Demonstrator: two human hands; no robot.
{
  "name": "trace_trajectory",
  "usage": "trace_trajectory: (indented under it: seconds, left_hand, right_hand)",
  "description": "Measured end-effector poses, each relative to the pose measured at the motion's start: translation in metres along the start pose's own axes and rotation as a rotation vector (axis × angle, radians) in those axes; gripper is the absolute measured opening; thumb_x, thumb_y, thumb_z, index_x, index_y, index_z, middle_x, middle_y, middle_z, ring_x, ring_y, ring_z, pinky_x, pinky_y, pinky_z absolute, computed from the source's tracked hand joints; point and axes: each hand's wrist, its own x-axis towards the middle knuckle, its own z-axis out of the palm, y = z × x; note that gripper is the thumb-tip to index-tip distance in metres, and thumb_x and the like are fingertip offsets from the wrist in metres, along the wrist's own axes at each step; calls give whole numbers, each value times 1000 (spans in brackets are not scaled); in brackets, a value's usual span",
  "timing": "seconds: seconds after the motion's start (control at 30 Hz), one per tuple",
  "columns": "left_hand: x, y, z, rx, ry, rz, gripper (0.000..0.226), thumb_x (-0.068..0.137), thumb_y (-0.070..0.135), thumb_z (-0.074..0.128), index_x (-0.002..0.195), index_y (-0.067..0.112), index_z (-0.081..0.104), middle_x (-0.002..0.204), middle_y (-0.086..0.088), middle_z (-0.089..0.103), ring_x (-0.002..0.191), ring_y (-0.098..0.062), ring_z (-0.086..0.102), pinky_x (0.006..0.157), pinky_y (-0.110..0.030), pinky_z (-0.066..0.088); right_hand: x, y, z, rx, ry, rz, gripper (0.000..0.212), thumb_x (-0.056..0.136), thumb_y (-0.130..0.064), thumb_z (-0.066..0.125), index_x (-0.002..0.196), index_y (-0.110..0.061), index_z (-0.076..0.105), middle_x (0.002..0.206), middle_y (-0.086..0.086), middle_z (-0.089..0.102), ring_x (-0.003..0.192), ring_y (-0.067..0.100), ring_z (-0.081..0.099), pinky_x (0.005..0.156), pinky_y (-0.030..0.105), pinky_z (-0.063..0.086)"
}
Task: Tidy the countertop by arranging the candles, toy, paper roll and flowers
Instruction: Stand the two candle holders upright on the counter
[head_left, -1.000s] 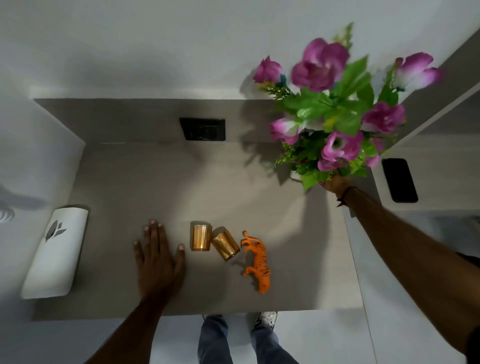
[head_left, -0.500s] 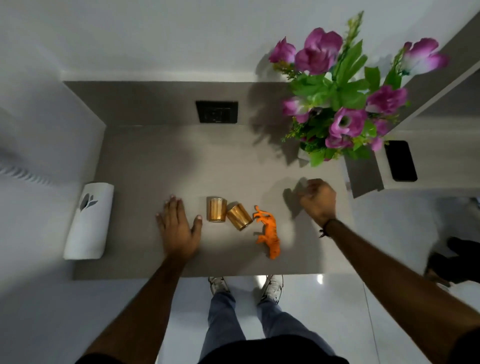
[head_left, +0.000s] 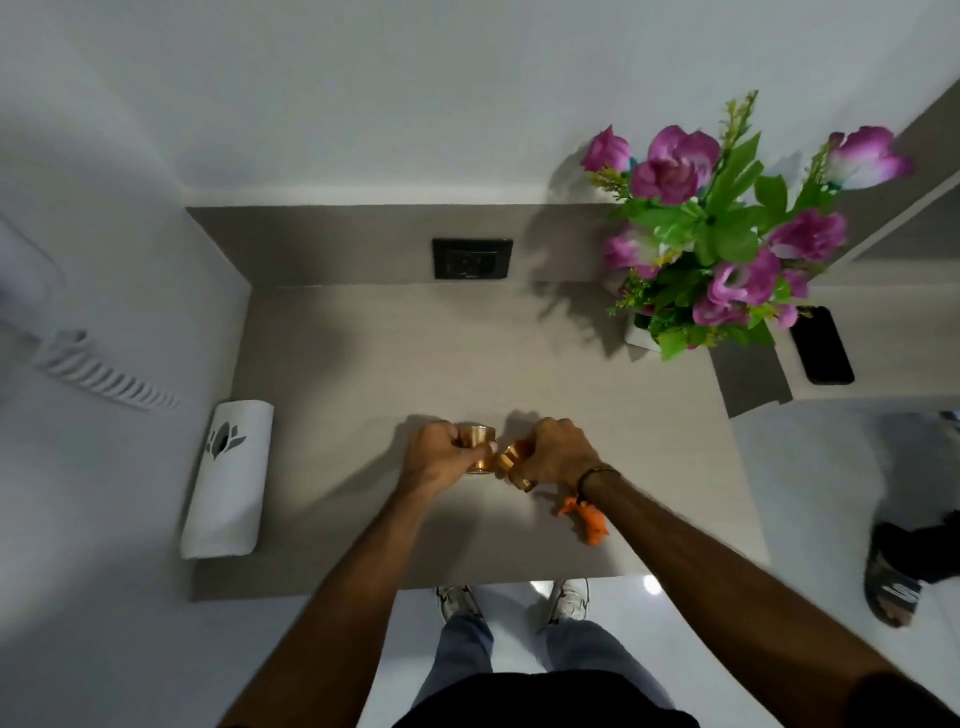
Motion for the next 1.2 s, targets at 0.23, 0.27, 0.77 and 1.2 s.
trace_trajectory:
  seconds: [0.23, 0.27, 0.77, 1.2]
  left_hand:
    - [27, 14, -24, -138, 136, 85, 22, 75, 19, 92, 93, 20, 79, 96, -9, 84, 84, -24, 78, 83, -35, 65]
    - [35, 20, -29, -164, 182, 134, 22, 76, 14, 89, 93, 17, 77, 97, -15, 83, 91, -32, 79, 88, -45, 66]
    - [91, 47, -37, -170, 468, 307, 48, 76, 3, 89, 118, 7, 66, 125, -11, 71, 112, -31, 72, 93, -52, 64]
    - [-13, -69, 35, 693, 300, 568, 94, 102, 68, 30, 168, 1, 18, 179, -21, 18, 167, -40, 16, 134, -62, 21]
  right_hand:
    - [32, 3, -25, 299, 151, 96, 37, 54, -51, 74, 76, -21, 73, 76, -4, 72, 84, 19, 70, 67, 23, 50]
    - [40, 0, -31, 331, 242, 79, 43, 57, -52, 71, 82, -18, 74, 82, 0, 74, 89, 23, 71, 73, 26, 52]
    - [116, -19, -48, 558, 483, -10, 65, 65, -29, 90, 124, -20, 64, 119, 3, 72, 113, 24, 67, 96, 38, 57]
    - [2, 58, -15, 328, 525, 66, 54, 74, -36, 78, 122, -14, 65, 110, 6, 69, 99, 25, 67, 85, 37, 56]
